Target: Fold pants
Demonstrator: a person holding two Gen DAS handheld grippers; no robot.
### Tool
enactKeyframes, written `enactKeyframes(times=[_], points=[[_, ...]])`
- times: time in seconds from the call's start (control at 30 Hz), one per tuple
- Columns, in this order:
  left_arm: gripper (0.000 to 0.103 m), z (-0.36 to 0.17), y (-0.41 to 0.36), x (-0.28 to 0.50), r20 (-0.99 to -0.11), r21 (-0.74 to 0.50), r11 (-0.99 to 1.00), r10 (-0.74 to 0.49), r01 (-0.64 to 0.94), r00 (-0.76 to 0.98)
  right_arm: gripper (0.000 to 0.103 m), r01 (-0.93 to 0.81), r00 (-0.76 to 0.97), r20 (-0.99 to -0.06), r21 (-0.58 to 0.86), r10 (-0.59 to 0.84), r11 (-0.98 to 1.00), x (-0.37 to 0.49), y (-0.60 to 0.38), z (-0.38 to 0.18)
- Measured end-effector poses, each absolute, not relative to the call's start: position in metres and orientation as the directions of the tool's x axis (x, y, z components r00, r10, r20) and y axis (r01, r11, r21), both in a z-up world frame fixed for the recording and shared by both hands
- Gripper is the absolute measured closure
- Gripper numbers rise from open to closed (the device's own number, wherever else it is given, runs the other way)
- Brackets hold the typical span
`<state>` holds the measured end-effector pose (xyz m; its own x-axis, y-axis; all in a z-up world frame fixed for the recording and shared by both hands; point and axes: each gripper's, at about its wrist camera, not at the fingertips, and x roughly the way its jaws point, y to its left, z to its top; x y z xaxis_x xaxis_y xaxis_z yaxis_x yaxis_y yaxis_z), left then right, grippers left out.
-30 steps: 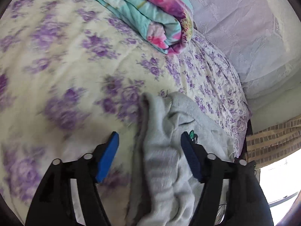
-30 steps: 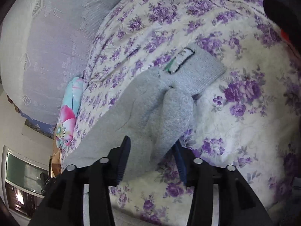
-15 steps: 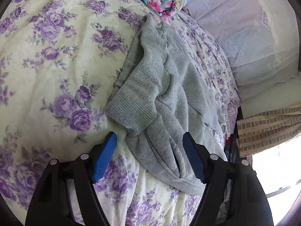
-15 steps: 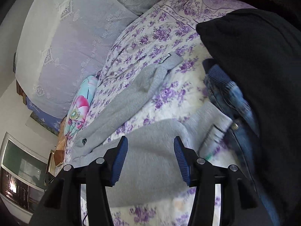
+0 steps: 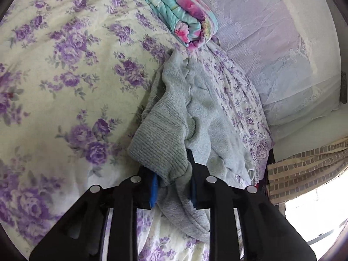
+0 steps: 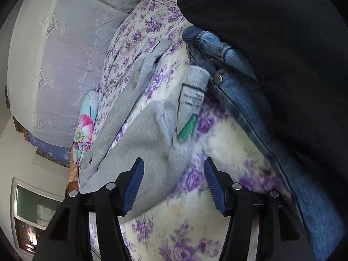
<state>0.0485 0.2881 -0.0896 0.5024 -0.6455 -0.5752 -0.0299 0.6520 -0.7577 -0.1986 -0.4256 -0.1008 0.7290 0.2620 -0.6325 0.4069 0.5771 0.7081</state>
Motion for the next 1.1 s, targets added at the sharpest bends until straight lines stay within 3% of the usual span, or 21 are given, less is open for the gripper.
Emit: enactKeyframes(times=[0.03, 0.07, 0.27, 0.33, 0.43, 0.5, 0.57, 0.63, 0.73, 0.87, 1.1], points=[[0.083, -0.082, 0.296, 0.042, -0.564, -0.764, 0.645, -0.646, -0.027, 0.515, 0.08, 0.392, 0.735, -0.62, 0.717, 0.273, 0.576, -0.191, -0.425, -0.101], [0.083, -0.077, 0.302, 0.036, -0.56, -0.762, 0.647, -0.639, -0.026, 0.527, 0.088, 0.377, 0.734, -0.611, 0.731, 0.297, 0.569, -0.184, -0.423, -0.104], [0.084, -0.085, 0.332, -0.001, -0.595, -0.747, 0.659, -0.605, -0.088, 0.529, 0.089, 0.278, 0.734, -0.576, 0.738, 0.36, 0.614, -0.197, -0.402, -0.074], [0.083, -0.103, 0.334, -0.003, -0.617, -0.74, 0.663, -0.598, -0.118, 0.512, 0.089, 0.306, 0.707, -0.626, 0.69, 0.328, 0.656, -0.206, -0.406, -0.073], [0.077, -0.122, 0.334, -0.003, -0.615, -0.751, 0.645, -0.608, -0.138, 0.502, 0.086, 0.388, 0.63, -0.696, 0.666, 0.343, 0.637, -0.205, -0.416, -0.099], [0.067, -0.115, 0.336, -0.007, -0.605, -0.754, 0.646, -0.614, -0.118, 0.506, 0.082, 0.402, 0.625, -0.692, 0.682, 0.361, 0.611, -0.209, -0.42, -0.105], [0.037, -0.097, 0.343, -0.015, -0.625, -0.715, 0.69, -0.559, -0.113, 0.545, 0.063, 0.413, 0.641, -0.697, 0.666, 0.321, 0.621, -0.215, -0.425, -0.09], [0.026, -0.077, 0.356, -0.022, -0.655, -0.644, 0.753, -0.455, -0.132, 0.603, 0.058, 0.439, 0.666, -0.715, 0.606, 0.212, 0.663, -0.224, -0.433, -0.067], [0.026, -0.051, 0.37, -0.012, -0.645, -0.609, 0.783, -0.398, -0.124, 0.653, 0.057, 0.446, 0.735, -0.665, 0.62, 0.131, 0.646, -0.232, -0.449, -0.04], [0.023, -0.035, 0.352, 0.041, -0.637, -0.597, 0.801, -0.437, -0.047, 0.635, 0.042, 0.389, 0.782, -0.604, 0.666, 0.155, 0.637, -0.21, -0.446, -0.025], [0.022, -0.065, 0.297, 0.145, -0.672, -0.61, 0.788, -0.571, 0.085, 0.471, 0.042, 0.331, 0.746, -0.611, 0.685, 0.265, 0.649, -0.176, -0.405, -0.026]])
